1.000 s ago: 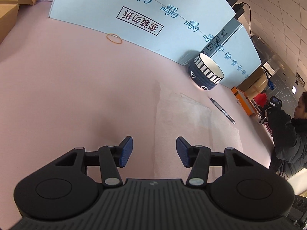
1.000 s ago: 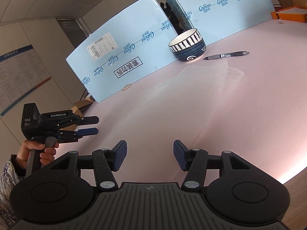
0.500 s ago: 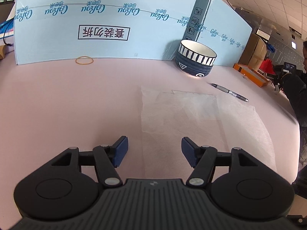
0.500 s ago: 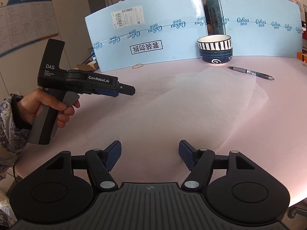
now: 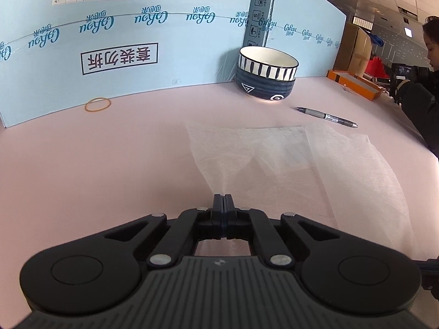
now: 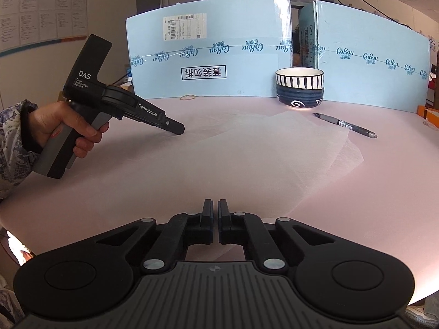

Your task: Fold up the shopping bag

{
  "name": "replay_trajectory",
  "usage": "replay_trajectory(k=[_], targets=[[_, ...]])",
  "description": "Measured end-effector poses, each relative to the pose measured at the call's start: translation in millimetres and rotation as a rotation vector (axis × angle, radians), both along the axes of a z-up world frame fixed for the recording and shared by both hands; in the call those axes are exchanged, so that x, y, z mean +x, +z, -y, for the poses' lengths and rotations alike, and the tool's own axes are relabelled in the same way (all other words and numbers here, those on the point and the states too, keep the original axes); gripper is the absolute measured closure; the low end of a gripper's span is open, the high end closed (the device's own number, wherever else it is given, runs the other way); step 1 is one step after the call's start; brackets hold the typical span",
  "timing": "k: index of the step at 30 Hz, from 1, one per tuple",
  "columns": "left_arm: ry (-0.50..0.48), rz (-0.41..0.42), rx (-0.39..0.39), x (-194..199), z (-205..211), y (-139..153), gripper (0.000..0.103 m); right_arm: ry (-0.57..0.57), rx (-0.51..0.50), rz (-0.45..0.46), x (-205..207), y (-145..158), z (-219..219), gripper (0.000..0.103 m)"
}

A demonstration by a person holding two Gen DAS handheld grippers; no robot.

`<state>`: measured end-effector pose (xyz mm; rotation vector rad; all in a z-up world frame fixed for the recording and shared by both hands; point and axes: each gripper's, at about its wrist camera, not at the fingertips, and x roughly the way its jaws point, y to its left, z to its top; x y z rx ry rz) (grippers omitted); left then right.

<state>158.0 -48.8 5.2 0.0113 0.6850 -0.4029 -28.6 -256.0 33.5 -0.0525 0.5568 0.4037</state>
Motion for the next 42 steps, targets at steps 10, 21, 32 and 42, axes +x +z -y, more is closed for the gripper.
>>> replay_trajectory(k=[10,21,32,42], targets=[[0.032,0.060,-0.031,-22.9,-33.2,25.7,0.103,-0.079,-0.022,0.061,3.3,11.6,14.5,0.102],[0.304,0.092,0.044,-78.9,-144.1,44.0,0.103,-0.044,-0.034,0.123,27.1,26.2,0.8,0.102],[0.439,0.063,0.063,-104.7,-214.1,59.3,0.102,-0.219,-0.175,0.131,44.8,25.8,27.9,0.102],[0.421,0.080,0.010,-101.7,-219.4,77.2,0.100,-0.264,0.013,-0.001,26.8,28.9,64.3,0.066]])
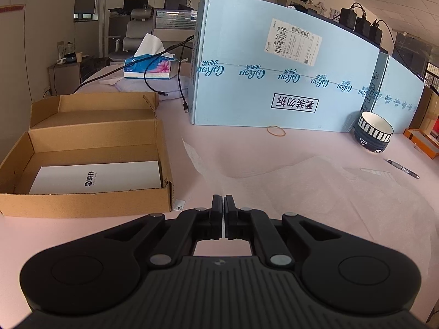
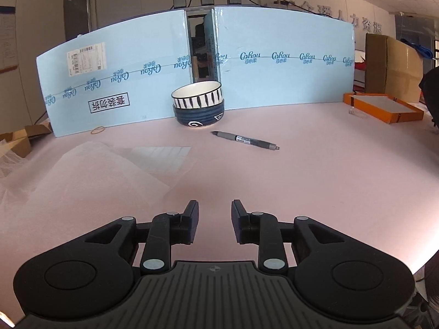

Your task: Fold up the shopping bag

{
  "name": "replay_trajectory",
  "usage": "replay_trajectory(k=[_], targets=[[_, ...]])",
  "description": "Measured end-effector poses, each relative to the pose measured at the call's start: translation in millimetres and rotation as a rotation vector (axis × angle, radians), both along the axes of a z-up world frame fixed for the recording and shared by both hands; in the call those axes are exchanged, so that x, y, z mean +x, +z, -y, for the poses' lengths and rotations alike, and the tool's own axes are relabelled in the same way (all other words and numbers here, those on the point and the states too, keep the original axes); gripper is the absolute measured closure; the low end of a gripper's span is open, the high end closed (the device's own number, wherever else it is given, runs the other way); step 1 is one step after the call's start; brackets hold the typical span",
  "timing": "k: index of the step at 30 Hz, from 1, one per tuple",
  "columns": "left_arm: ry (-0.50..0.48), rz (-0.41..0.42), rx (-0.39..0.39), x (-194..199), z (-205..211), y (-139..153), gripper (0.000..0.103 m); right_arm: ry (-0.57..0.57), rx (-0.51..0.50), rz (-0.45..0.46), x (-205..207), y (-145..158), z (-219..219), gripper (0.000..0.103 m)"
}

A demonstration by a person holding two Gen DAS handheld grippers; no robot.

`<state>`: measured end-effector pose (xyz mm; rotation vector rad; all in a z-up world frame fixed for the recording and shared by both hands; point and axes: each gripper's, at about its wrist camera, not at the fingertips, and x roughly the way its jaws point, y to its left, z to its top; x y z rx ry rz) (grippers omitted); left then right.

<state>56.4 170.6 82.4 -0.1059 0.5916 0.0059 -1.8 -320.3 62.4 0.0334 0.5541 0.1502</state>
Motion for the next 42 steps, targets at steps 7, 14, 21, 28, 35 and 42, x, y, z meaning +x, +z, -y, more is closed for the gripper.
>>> replay_trajectory(k=[7,14,21,28,35,42], targets=[[0.028,-0.048,-0.016,-0.7,-5.4,-10.3,0.077,0.096,0.081,-0.037,8.3,-7.6,-16.7,0.060],[0.063,-0.071,-0.073,-18.2,-15.5,-29.6,0.055,0.084,0.103,-0.065,23.6,-9.2,-19.3,0.060],[0.068,-0.094,-0.131,-34.7,-17.8,-44.5,0.051,0.114,0.109,-0.074,36.6,-11.6,-29.7,0.055],[0.031,-0.129,-0.159,-32.9,-8.7,-58.2,0.047,0.121,0.094,-0.086,44.2,-19.8,-37.7,0.038],[0.039,-0.119,-0.182,-27.6,-8.2,-64.1,0.047,0.146,0.007,-0.059,41.1,-24.3,-48.7,0.031],[0.121,-0.101,-0.224,-50.4,-24.6,-64.4,0.047,0.143,-0.054,-0.064,42.7,-25.2,-57.1,0.030]])
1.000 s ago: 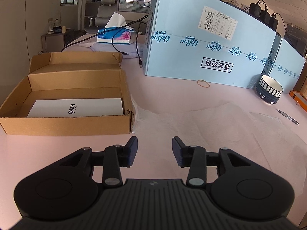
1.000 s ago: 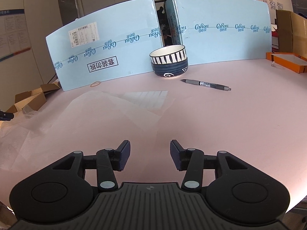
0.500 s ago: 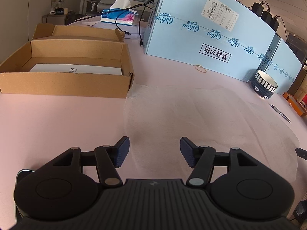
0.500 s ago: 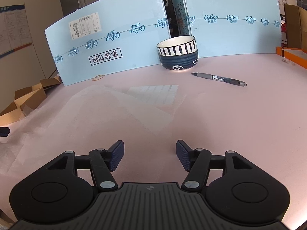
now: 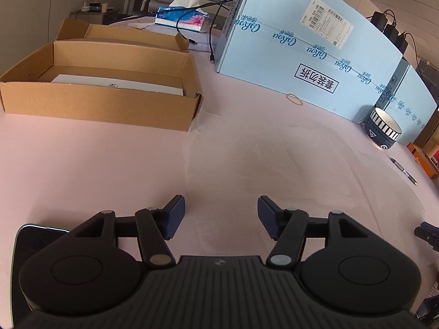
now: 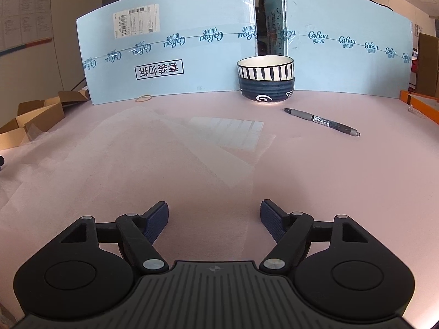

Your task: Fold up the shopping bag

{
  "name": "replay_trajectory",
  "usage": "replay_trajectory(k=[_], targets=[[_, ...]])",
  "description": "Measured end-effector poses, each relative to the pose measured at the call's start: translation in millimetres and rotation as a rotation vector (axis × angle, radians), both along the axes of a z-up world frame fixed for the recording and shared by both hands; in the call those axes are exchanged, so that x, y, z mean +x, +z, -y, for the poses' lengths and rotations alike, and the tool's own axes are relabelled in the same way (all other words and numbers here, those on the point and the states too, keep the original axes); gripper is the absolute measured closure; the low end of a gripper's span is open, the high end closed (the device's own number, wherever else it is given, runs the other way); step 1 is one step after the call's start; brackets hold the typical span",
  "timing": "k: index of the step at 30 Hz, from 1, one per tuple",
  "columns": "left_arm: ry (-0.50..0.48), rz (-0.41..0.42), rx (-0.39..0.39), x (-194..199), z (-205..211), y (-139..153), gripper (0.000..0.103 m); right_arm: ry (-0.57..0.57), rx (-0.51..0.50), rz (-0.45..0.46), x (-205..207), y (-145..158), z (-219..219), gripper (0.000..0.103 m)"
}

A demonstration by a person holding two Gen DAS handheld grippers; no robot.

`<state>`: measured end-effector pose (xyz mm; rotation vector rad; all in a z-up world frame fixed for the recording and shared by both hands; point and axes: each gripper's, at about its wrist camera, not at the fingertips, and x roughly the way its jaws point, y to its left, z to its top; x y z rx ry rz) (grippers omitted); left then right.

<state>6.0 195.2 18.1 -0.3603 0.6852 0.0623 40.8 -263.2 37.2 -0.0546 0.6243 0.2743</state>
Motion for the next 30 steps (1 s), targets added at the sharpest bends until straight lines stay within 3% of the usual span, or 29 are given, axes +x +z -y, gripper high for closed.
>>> replay_trajectory(k=[3,9,12,14,16,17,19,24,30], targets=[[0.005,0.012,-0.021,-13.6,1.4,-1.6,0.046,-0.007,-0.017,0.002,0.4,-1.0,-3.6,0.028],[0.000,0.020,0.027,-26.9,21.5,-2.0,0.048,-0.006,-0.043,0.033,-4.7,-4.3,-7.6,0.033],[-0.070,0.021,0.047,-29.8,38.7,-2.0,0.066,0.013,-0.056,0.066,-12.2,-5.9,-13.3,0.048],[-0.107,0.027,0.033,-30.5,46.9,-3.7,0.072,0.028,-0.043,0.077,-15.4,-7.1,-15.7,0.062],[-0.127,0.032,0.025,-30.2,53.5,-5.6,0.091,0.032,-0.026,0.079,-15.8,-7.1,-16.0,0.073],[-0.137,0.033,0.013,-29.6,55.3,-6.3,0.094,0.033,-0.011,0.076,-15.4,-6.5,-15.3,0.078],[-0.158,0.033,-0.007,-28.8,58.5,-8.0,0.100,0.037,0.018,0.070,-14.7,-5.3,-13.8,0.099],[-0.129,0.054,-0.015,-34.5,54.2,-1.3,0.102,0.032,0.016,0.071,-13.4,-3.8,-8.7,0.101],[-0.046,0.074,0.027,-51.3,33.6,16.5,0.102,-0.073,-0.002,0.134,-11.3,6.4,18.0,0.101]])
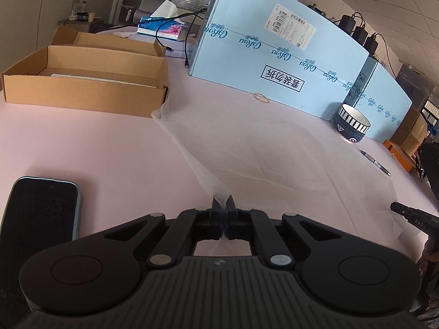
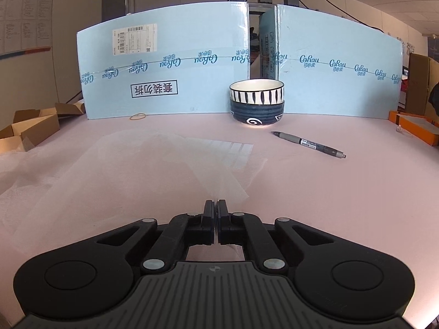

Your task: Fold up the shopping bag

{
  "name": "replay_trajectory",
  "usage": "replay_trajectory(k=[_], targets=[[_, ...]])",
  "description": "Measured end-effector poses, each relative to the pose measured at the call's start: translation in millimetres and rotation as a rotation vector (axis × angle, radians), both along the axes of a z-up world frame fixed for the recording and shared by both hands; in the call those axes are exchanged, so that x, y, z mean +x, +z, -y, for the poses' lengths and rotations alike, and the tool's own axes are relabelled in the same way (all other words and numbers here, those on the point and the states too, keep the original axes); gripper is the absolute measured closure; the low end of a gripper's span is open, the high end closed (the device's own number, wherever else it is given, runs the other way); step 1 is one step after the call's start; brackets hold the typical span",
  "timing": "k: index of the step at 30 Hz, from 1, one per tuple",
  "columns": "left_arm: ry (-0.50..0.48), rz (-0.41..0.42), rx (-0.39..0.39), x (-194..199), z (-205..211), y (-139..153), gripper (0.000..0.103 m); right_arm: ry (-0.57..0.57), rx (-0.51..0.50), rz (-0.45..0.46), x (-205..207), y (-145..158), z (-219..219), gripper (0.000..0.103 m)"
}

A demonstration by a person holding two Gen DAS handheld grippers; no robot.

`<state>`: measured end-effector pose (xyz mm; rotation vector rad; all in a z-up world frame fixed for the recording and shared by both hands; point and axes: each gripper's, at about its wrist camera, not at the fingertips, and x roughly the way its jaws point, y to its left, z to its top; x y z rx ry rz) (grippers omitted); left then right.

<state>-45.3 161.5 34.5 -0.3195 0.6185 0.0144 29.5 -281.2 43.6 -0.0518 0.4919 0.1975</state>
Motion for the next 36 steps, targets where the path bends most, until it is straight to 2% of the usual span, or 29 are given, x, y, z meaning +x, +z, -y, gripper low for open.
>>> replay_trajectory(k=[6,9,11,13,15,18,21,23,26,28,33,36], targets=[[0.070,-0.005,0.013,-12.0,-15.4,3.0,0.101,-0.123,-0.007,0.039,2.2,8.4,33.3,0.101],[0.097,-0.027,0.019,-14.0,-18.6,0.0,0.100,-0.129,0.000,0.022,-1.3,8.2,41.8,0.101],[0.108,-0.021,0.007,-17.8,-20.3,0.1,0.096,-0.134,0.010,0.001,-5.0,5.9,46.6,0.101],[0.129,-0.012,-0.004,-23.1,-23.3,0.7,0.087,-0.149,0.011,-0.009,-9.0,3.7,51.3,0.100],[0.162,-0.011,-0.001,-29.6,-27.6,1.3,0.085,-0.185,0.021,-0.010,-11.9,4.0,61.0,0.099],[0.236,-0.017,0.007,-39.4,-37.4,2.7,0.084,-0.239,0.034,0.009,-13.5,11.3,76.3,0.092],[0.291,0.005,0.022,-46.8,-42.6,9.7,0.078,-0.283,0.037,0.055,-11.4,24.7,88.3,0.079],[0.304,0.025,0.039,-47.5,-41.4,15.8,0.074,-0.270,0.050,0.078,-3.9,33.6,89.7,0.071],[0.229,0.086,0.027,-36.5,-26.4,25.2,0.070,-0.222,0.080,0.081,10.2,39.0,79.9,0.070],[0.120,0.108,0.004,-19.0,-6.6,26.0,0.066,-0.182,0.098,0.079,20.4,38.9,70.4,0.067],[-0.158,0.075,-0.005,40.3,59.2,9.9,0.063,-0.088,0.092,0.044,34.6,29.8,39.7,0.062],[-0.265,0.059,0.011,66.1,91.7,0.5,0.061,-0.053,0.084,0.020,42.3,25.8,25.9,0.057]])
